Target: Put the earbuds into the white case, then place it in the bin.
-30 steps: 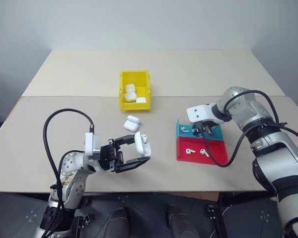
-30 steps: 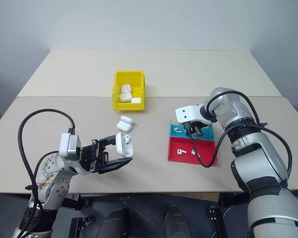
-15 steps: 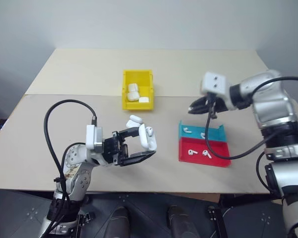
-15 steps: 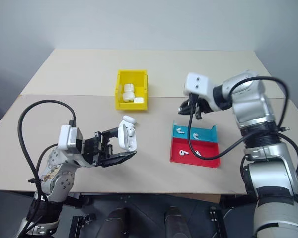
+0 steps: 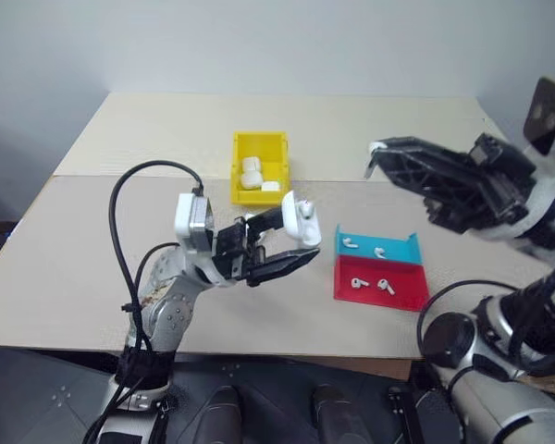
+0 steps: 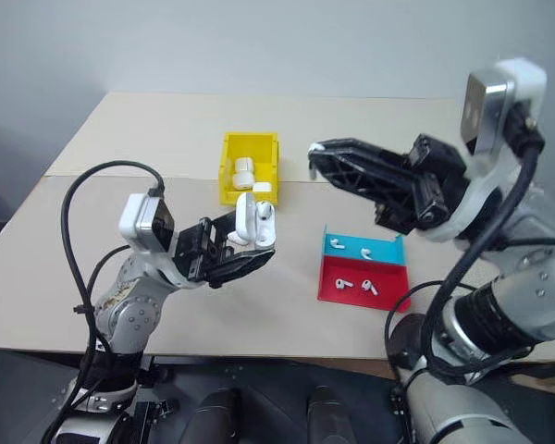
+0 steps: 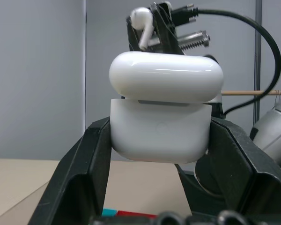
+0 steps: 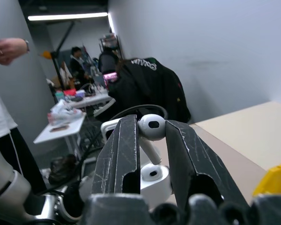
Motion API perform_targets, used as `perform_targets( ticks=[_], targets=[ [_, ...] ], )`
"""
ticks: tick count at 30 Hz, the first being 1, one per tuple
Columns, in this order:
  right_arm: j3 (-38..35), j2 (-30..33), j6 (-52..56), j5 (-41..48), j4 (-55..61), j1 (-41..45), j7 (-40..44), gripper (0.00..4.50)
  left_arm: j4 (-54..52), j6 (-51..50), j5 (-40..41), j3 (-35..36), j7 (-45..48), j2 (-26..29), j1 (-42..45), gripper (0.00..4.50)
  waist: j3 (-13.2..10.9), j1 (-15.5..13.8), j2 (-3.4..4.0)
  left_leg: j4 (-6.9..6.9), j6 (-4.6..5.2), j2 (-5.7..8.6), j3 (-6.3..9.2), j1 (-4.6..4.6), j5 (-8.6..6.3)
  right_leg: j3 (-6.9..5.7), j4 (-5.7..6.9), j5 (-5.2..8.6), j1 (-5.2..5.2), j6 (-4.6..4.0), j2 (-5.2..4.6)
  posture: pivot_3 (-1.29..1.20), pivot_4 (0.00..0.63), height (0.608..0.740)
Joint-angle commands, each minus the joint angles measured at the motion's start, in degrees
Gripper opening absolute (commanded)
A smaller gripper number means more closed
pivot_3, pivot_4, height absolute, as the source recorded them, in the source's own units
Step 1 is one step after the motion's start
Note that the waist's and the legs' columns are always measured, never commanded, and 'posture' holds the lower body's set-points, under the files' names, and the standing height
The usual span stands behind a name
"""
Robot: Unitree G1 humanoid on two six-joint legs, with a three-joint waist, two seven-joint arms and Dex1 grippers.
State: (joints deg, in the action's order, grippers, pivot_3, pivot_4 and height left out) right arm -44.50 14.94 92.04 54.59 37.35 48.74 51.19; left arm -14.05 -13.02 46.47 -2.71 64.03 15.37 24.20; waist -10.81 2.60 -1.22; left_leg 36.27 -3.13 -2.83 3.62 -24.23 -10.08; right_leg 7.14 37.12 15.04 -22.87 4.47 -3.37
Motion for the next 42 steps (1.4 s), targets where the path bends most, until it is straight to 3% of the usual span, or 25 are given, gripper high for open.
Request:
perform_targets(
  ticks=[1, 5, 10, 15, 29, 42],
  targets=[
    [-0.72, -0.24, 0.46, 10.99, 3.43, -2.86, -8.06, 0.64, -1.57, 0.09, 1.30, 0.43, 1.23, -0.36, 1.35, 2.80, 0.00, 0.02, 0.00, -0.01, 0.00, 0.00, 0.00, -0.02, 0.00, -0.01, -0.01, 0.00, -0.02, -0.01, 0.00, 0.00, 0.150, 0.740],
    [1.73, 1.56, -3.11, 21.99, 2.17, -6.40, -17.71, 0.64, -1.10, -0.16, 1.25, 0.47, 1.79, -0.05, 1.64, 2.80, 0.00, 0.18, 0.00, -0.03, 0.01, 0.00, 0.00, -0.08, 0.00, 0.01, 0.02, -0.01, -0.12, -0.02, 0.00, 0.00, 0.150, 0.740],
    [10.24, 8.35, -15.71, 39.03, -0.88, -12.96, -31.39, 0.64, -0.34, 0.19, 0.28, 0.27, 2.20, 0.11, 1.76, 2.80, -0.01, 0.28, -0.01, -0.03, 0.06, 0.00, -0.01, -0.08, 0.04, 0.02, 0.00, 0.01, -0.10, 0.01, 0.01, 0.00, 0.150, 0.740],
    [18.24, 14.78, -26.62, 47.58, -1.01, -17.31, -38.12, 0.64, -0.36, 0.40, -0.39, 0.22, 1.64, -0.14, 1.40, 2.80, -0.01, 0.45, -0.02, -0.03, 0.07, 0.00, -0.01, -0.10, 0.04, 0.03, -0.03, 0.07, -0.11, 0.11, 0.00, 0.00, 0.150, 0.740],
    [28.58, 19.88, -37.62, 46.37, -1.74, -19.79, -38.20, 0.64, -0.64, 1.51, -1.87, 0.03, 1.19, -1.73, 0.53, 2.80, -0.02, 0.29, -0.03, -0.04, 0.08, 0.00, -0.01, -0.11, 0.05, 0.03, -0.06, 0.19, -0.13, 0.30, 0.01, 0.00, 0.150, 0.740],
    [31.07, 23.07, -41.86, 41.20, -0.68, -23.19, -33.84, 0.64, -0.81, 1.63, -2.07, 0.30, 0.92, -2.53, 0.29, 2.80, -0.02, 0.03, -0.04, -0.04, 0.08, 0.00, -0.01, -0.12, 0.05, 0.03, -0.11, 0.20, -0.13, 0.31, 0.01, 0.00, 0.150, 0.740]
  ],
)
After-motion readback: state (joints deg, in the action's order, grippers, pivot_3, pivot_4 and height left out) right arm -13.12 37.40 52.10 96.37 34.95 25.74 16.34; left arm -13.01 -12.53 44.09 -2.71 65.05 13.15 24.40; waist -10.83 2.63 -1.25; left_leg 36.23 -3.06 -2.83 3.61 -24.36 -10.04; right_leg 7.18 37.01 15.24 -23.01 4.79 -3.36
